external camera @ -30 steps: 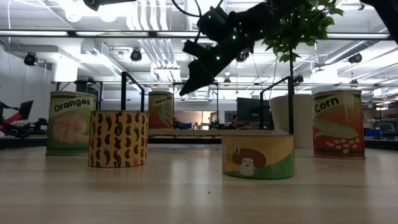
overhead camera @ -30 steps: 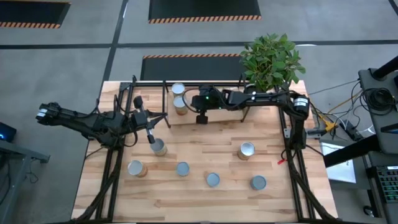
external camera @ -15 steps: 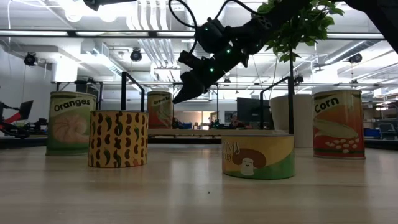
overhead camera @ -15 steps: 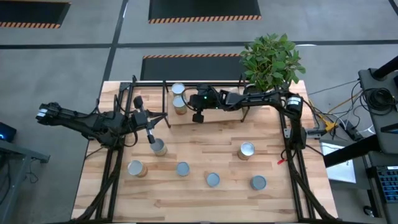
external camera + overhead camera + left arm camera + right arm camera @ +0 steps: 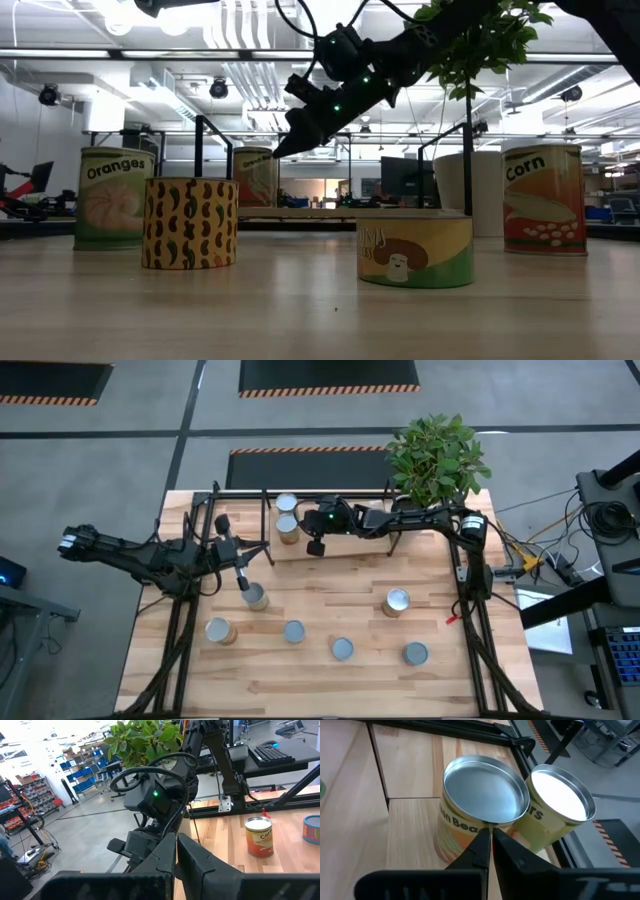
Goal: Pick and place cans onto a shelf
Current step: Put the canned green beans on the shelf, then put the canned oranges on the shelf
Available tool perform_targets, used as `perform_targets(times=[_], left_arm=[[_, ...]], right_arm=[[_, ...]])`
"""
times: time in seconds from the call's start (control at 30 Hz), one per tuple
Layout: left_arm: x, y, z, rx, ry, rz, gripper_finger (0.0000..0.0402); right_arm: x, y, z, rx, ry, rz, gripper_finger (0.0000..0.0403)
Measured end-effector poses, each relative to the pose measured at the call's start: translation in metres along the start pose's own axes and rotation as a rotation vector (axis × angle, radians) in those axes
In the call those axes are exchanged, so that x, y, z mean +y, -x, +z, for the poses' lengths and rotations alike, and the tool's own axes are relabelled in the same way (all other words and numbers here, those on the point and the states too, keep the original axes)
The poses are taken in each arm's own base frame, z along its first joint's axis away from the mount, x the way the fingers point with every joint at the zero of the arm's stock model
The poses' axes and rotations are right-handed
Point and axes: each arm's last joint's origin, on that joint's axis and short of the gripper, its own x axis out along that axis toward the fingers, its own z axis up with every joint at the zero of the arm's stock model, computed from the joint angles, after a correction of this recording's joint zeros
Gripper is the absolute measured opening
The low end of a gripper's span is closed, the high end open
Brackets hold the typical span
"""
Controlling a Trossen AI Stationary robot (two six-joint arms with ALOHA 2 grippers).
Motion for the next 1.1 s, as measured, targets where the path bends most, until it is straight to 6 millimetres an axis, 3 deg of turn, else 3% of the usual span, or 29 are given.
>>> perform_targets(times=[0.27,0.4,0.57,0.9,1.1], left_arm=[[0.0,0.0,0.0,0.001,-0.001,0.0,0.0],[0.0,0.0,0.0,0.001,-0.001,0.0,0.0],[0.0,0.0,0.0,0.001,0.0,0.0,0.0],[-0.001,-0.001,0.001,-0.01,0.065,0.003,0.0],[-0.005,-0.008,0.003,-0.034,0.096,0.008,0.0]], right_arm=[[0.004,0.017,0.014,0.002,0.007,0.012,0.0009],[0.017,0.04,0.03,0.021,0.009,0.058,0.0009],[0.046,0.077,0.043,0.034,0.042,0.141,0.0009],[0.111,0.149,0.017,-0.006,0.01,0.204,0.0009],[0.129,0.192,-0.006,-0.064,0.021,0.126,0.0009]])
